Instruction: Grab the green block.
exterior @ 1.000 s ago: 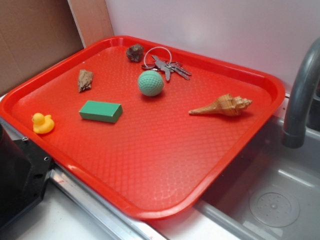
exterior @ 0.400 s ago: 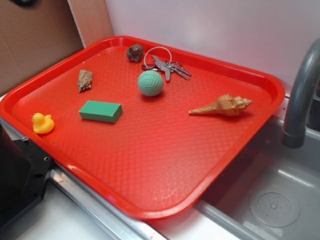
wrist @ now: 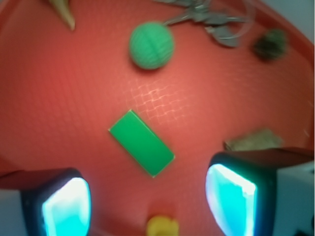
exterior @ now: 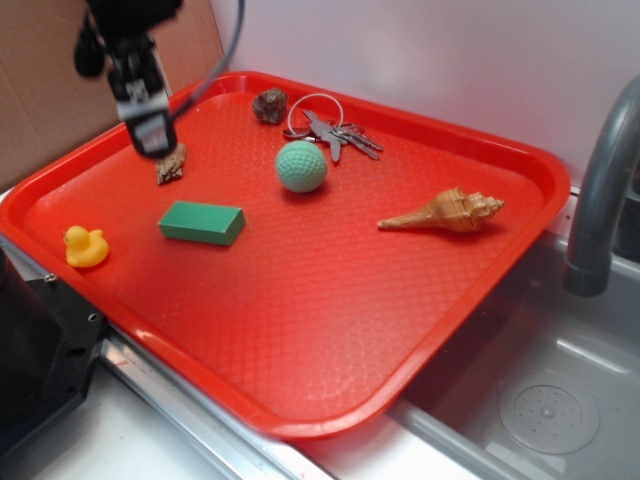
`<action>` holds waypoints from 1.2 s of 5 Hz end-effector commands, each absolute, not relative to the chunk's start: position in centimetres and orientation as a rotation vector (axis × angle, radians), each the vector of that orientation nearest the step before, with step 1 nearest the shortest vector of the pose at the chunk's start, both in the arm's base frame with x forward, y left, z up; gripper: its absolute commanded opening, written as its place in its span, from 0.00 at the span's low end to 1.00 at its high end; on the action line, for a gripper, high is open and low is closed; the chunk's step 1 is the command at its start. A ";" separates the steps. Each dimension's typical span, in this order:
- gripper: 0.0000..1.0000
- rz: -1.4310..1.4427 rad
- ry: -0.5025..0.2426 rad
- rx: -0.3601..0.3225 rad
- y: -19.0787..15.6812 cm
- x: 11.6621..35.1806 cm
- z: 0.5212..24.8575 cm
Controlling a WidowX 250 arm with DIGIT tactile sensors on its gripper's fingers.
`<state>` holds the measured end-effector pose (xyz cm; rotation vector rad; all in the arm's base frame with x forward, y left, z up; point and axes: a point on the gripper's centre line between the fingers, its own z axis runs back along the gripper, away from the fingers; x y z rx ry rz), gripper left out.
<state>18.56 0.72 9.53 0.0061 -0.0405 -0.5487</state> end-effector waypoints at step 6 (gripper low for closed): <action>0.00 -0.552 -0.115 -0.038 1.3 17.9 6.6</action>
